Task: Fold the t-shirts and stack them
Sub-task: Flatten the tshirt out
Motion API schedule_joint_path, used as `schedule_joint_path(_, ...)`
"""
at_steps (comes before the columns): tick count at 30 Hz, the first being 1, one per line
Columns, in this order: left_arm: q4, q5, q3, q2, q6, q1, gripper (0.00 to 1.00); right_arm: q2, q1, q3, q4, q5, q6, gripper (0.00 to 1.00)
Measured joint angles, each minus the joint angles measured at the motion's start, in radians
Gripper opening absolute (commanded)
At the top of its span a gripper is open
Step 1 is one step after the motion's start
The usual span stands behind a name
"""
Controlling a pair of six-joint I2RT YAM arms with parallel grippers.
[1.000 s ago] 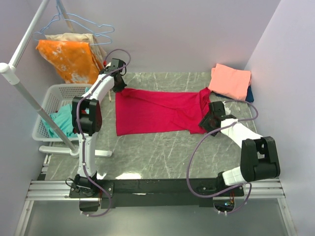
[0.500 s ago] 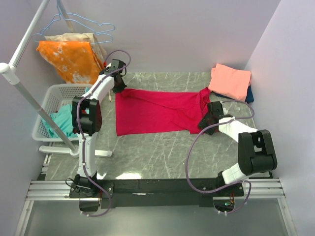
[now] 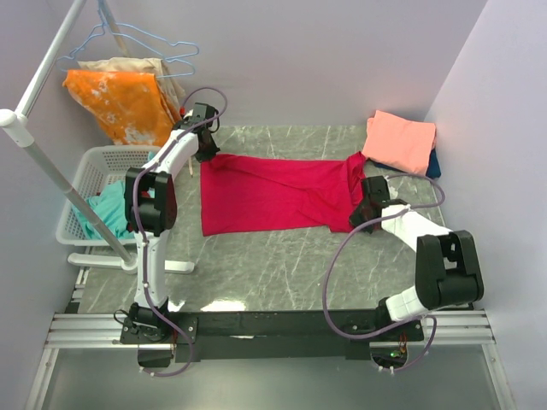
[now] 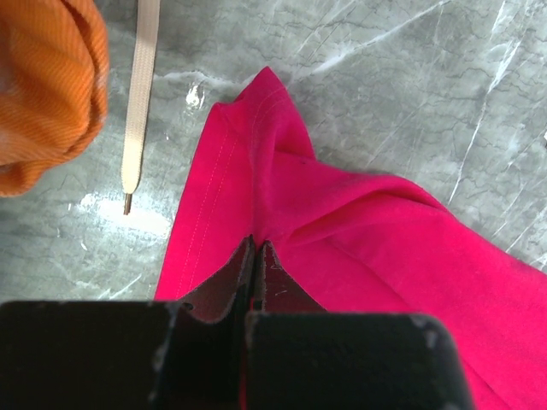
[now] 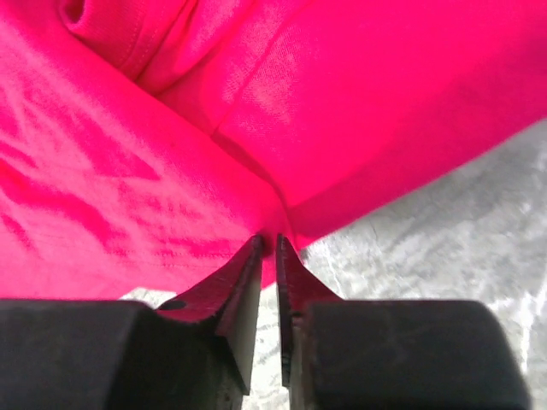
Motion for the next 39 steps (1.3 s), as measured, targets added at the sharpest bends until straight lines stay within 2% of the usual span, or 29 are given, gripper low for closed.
schedule_joint_path(1, 0.0, 0.0, -0.002, -0.002, 0.0, 0.0, 0.01, -0.011, 0.0, 0.001, -0.008, 0.005, 0.0, 0.05)
schedule_joint_path(5, 0.0, -0.001, -0.007, -0.006, 0.0, 0.0, 0.01, -0.055, 0.0, 0.01, -0.041, 0.023, 0.0, 0.05)
schedule_joint_path(6, 0.0, -0.001, -0.008, -0.006, 0.0, 0.0, 0.01, -0.063, 0.0, 0.013, -0.047, 0.025, 0.0, 0.07)
schedule_joint_path(7, 0.0, -0.001, -0.008, -0.006, 0.0, 0.0, 0.01, -0.07, 0.0, 0.018, -0.051, 0.028, 0.0, 0.2)
schedule_joint_path(9, 0.001, -0.001, -0.011, -0.007, 0.0, 0.0, 0.01, -0.077, 0.0, 0.022, -0.051, 0.031, 0.003, 0.32)
schedule_joint_path(10, 0.001, -0.001, -0.013, -0.008, 0.0, 0.0, 0.01, -0.077, 0.0, 0.022, -0.053, 0.031, 0.003, 0.37)
schedule_joint_path(13, 0.001, -0.001, -0.016, -0.01, 0.0, 0.0, 0.01, -0.077, 0.0, 0.017, -0.053, 0.029, 0.003, 0.4)
schedule_joint_path(39, 0.0, -0.01, -0.029, -0.022, 0.0, 0.0, 0.01, 0.042, 0.0, -0.008, 0.026, -0.022, 0.008, 0.38)
